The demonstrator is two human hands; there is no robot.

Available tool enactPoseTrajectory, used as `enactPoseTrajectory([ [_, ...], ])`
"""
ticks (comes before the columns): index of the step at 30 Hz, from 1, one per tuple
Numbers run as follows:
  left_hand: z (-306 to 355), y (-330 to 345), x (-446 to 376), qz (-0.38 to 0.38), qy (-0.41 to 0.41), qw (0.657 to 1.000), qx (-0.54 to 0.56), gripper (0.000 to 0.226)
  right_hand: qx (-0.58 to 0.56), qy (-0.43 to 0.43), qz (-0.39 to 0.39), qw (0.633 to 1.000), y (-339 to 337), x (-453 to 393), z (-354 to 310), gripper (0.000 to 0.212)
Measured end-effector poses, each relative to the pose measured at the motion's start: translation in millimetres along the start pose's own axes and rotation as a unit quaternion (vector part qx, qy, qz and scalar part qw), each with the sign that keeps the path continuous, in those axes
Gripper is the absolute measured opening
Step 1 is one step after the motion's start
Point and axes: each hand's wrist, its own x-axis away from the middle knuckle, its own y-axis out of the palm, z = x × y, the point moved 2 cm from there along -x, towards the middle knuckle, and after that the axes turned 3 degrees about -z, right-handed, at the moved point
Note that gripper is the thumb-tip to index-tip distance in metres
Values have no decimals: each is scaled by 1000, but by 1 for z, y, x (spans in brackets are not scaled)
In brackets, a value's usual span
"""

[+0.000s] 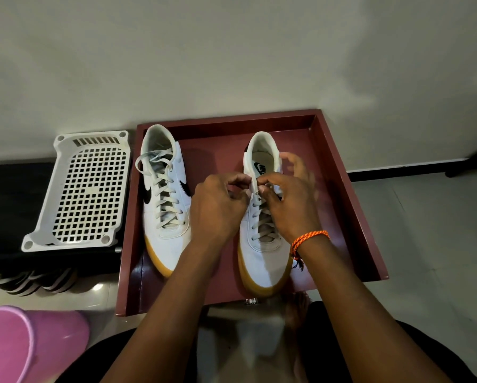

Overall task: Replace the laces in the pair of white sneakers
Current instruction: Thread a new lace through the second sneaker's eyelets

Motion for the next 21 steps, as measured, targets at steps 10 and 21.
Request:
enactPoseTrajectory([
  [10, 7, 2, 4, 54, 0, 998, -27, 9, 155, -6, 21, 988, -4, 6, -16, 8],
  [21, 12, 1, 4, 92, 8, 996, 15, 6, 98, -9, -17, 995, -1, 3, -10, 5],
])
